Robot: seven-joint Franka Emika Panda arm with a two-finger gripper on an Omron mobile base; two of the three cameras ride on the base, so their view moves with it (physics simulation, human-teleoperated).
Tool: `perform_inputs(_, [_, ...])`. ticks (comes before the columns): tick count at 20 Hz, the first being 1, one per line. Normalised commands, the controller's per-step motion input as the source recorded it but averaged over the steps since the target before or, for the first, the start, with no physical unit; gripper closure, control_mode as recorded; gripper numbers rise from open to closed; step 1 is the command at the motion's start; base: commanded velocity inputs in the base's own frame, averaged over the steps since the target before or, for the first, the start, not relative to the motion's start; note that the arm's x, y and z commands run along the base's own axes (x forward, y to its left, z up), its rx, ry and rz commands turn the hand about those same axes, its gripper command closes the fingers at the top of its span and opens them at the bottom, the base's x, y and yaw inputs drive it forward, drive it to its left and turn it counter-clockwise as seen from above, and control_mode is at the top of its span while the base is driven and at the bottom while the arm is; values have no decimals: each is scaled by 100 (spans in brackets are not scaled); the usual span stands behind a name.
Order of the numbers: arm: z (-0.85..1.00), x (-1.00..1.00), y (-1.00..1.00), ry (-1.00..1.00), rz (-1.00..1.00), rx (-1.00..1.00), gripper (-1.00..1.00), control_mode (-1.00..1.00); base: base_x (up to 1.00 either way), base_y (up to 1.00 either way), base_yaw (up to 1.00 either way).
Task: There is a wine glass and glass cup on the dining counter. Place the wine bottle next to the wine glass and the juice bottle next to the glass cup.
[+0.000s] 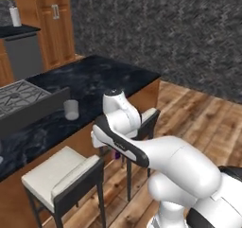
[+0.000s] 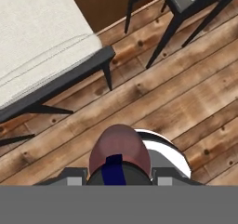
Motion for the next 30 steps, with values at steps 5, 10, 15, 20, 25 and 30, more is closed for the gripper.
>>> perform_inputs(5, [0, 0, 0, 0, 0, 0, 100, 100, 30, -58, 15])
perform_inputs(10, [0, 0, 0, 0, 0, 0, 100, 100, 45, -46, 18])
perform_inputs(15, [0, 0, 0, 0, 0, 0, 100, 100, 73, -21, 25])
perform_inputs(20, [0, 0, 0, 0, 0, 0, 100, 100, 54, -30, 22])
perform_inputs(25, [0, 0, 0, 0, 0, 0, 100, 100, 51, -19, 16])
perform_inputs(30, [0, 0, 0, 0, 0, 0, 100, 100, 46, -6, 3])
